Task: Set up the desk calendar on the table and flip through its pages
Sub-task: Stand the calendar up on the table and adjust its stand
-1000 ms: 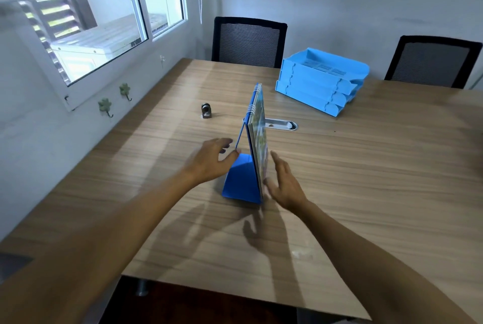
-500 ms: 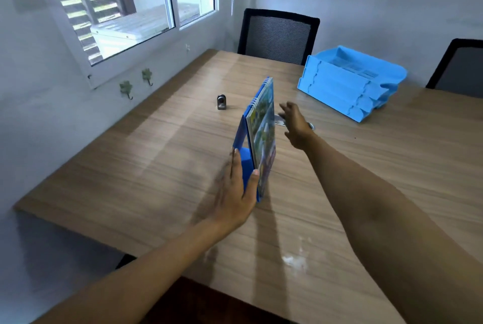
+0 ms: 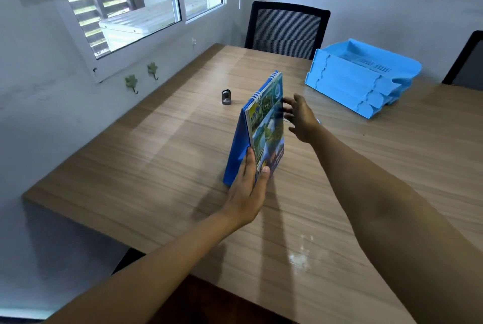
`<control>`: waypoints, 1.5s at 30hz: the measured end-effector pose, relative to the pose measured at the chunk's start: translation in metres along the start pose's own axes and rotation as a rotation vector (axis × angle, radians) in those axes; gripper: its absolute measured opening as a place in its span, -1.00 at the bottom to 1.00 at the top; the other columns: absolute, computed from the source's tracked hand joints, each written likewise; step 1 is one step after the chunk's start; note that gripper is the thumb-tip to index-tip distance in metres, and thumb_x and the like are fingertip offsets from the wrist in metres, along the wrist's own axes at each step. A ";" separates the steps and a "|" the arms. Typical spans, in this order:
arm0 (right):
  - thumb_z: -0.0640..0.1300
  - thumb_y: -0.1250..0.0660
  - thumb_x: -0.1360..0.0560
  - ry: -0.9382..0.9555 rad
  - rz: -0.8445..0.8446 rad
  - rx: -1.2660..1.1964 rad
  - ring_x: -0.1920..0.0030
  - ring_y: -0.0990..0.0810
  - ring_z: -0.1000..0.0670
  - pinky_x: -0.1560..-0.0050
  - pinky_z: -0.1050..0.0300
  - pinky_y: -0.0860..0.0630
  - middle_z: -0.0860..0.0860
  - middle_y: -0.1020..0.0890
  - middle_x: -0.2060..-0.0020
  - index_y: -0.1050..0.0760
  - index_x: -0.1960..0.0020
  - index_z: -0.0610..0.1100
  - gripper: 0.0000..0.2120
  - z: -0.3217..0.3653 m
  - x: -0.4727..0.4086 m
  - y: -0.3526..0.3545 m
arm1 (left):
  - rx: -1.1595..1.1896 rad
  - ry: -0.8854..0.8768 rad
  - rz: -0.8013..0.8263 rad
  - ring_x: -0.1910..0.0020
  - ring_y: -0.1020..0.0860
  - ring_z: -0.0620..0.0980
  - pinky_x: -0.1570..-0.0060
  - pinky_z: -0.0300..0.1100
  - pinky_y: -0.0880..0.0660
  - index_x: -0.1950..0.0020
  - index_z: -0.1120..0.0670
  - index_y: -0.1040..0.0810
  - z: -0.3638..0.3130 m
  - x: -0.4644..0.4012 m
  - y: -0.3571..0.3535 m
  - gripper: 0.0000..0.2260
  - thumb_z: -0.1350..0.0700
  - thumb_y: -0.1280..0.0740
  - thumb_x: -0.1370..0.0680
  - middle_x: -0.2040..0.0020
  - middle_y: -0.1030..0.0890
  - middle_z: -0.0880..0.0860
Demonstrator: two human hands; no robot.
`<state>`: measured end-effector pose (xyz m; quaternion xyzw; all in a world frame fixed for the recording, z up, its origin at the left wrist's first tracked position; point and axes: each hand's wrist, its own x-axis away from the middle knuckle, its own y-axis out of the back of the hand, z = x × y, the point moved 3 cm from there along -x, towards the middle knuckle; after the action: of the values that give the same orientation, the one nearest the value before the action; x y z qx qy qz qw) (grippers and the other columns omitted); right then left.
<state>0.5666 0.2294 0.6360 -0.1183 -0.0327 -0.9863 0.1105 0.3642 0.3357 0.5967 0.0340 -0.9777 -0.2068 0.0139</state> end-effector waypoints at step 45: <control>-0.18 0.01 -0.63 -0.060 -0.419 -0.062 0.13 -0.42 0.10 0.28 0.22 -0.33 -0.02 -0.45 -0.02 -0.45 -0.22 -0.12 -0.69 -0.014 0.161 0.004 | 0.137 0.239 0.015 0.03 -0.53 0.00 -0.15 -0.03 -0.49 0.14 0.04 -0.52 -0.034 -0.099 0.086 -0.81 0.04 -0.18 -0.60 0.07 -0.54 0.02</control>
<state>0.4121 0.1906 0.6608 -0.1413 -0.0294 -0.9843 -0.1017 0.4587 0.4078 0.6619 0.0519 -0.9811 -0.1341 0.1293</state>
